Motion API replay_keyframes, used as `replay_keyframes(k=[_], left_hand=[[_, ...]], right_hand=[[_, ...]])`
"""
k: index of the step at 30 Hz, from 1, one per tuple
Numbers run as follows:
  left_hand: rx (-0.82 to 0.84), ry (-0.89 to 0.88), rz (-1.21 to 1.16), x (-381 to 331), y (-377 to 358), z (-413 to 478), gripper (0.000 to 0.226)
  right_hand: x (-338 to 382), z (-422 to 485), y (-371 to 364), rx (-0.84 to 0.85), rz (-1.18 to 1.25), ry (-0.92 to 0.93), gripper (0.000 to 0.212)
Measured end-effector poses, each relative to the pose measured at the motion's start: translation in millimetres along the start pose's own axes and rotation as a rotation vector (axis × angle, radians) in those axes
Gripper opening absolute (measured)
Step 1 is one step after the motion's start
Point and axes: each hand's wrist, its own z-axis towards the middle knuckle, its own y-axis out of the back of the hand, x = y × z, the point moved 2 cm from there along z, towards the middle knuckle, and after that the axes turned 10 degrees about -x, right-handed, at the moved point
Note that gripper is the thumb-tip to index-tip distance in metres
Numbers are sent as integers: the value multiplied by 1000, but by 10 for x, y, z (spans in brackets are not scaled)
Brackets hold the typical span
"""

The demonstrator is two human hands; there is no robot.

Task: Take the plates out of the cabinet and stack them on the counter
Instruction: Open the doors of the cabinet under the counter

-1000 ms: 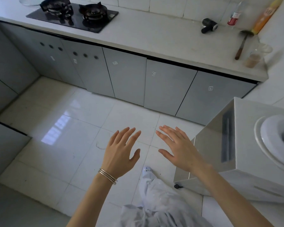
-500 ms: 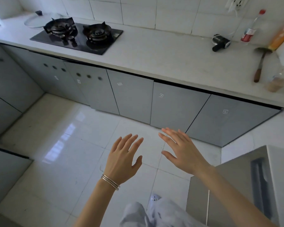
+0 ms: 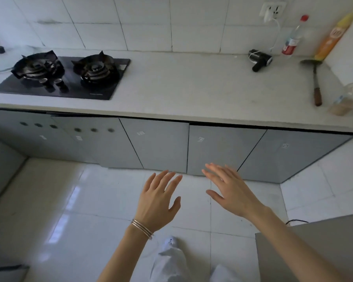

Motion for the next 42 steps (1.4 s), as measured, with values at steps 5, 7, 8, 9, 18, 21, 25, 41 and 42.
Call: replay_keyframes(k=[5,7,8,9,18,21,25,41,42], left_hand=[[-7,-121,-44,474,-14,496,50],[6,-160,-45,628,-71,679,50],[12,-175,-43,688,-102,757,50],[19,-185,-44,741,-135,828,50],[45,-209,-7,1031,-447,1519,52],[51,-216,0,1076,-626,1736,52],[27,-233,9,1230,-1019,2079,51],[-390,-332,114,2063,-2904,3141,62],[-456,-341,95,2080,-2957,3165,59]], right_hand=[[78,482,-115,-42,-28,-78,55],[63,621,-153,-47,-50,-82,54],[37,683,-165,-46,-56,-85,54],[2,740,-175,-43,-60,-94,54],[-464,1267,-326,-38,-65,-122,53],[-646,1429,-446,-40,-64,-113,53],[-975,1602,-764,-59,-79,-97,51],[-1976,2093,-2590,-434,-83,13,48],[-2004,2105,-2667,-470,-92,28,47]])
